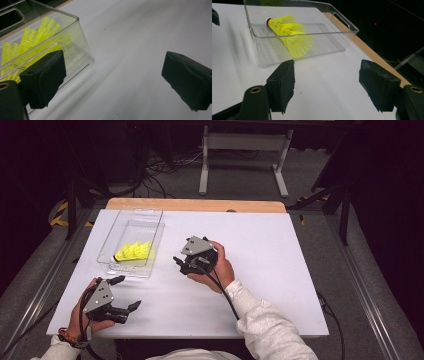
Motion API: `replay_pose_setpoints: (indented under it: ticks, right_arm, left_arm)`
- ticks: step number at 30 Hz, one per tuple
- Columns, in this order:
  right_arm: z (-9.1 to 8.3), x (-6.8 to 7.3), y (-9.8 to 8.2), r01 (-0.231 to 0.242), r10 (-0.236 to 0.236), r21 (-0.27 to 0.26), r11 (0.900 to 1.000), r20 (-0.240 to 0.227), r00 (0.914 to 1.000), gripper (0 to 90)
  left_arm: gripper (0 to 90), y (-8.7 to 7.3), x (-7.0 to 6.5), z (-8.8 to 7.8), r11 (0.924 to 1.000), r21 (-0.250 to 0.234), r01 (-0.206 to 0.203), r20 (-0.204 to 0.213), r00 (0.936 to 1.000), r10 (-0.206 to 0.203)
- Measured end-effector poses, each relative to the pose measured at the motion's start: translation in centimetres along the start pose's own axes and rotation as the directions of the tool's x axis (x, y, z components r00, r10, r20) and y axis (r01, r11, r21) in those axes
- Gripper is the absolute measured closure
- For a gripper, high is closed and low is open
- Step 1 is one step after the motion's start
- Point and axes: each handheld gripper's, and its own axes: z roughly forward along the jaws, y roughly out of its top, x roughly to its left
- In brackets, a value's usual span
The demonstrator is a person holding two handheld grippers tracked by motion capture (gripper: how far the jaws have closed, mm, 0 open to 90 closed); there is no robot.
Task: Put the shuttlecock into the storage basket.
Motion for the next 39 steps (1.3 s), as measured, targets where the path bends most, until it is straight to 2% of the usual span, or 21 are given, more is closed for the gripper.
replay_pose_setpoints:
  ticks: [11, 17, 29, 39]
  right_arm:
    - [-1.0, -1.2, -0.8, -0.022, 0.021, 0.008, 1.000, 0.039, 0.9990, 24.3]
    - [-1.4, -1.8, -1.2, -0.051, 0.050, 0.010, 0.999, 0.078, 0.9957, 16.3]
    - [-2.1, -2.7, -2.2, -0.074, 0.071, 0.019, 0.997, 0.108, 0.9916, 11.7]
    - [-2.8, -3.1, -3.1, -0.067, 0.062, 0.027, 0.997, 0.143, 0.9878, 10.8]
  left_arm:
    - [6.5, 0.0, 0.0, 0.0, 1.0000, 0.000, 0.001, -0.001, 1.0000, -0.001]
    - [6.5, 0.0, 0.0, 0.0, 1.0000, 0.000, 0.000, 0.002, 1.0000, 0.000]
    - [6.5, 0.0, 0.0, 0.1, 1.0000, 0.002, -0.005, 0.001, 1.0000, 0.005]
    - [6.5, 0.0, 0.0, 0.1, 1.0000, 0.004, -0.007, -0.002, 1.0000, 0.007]
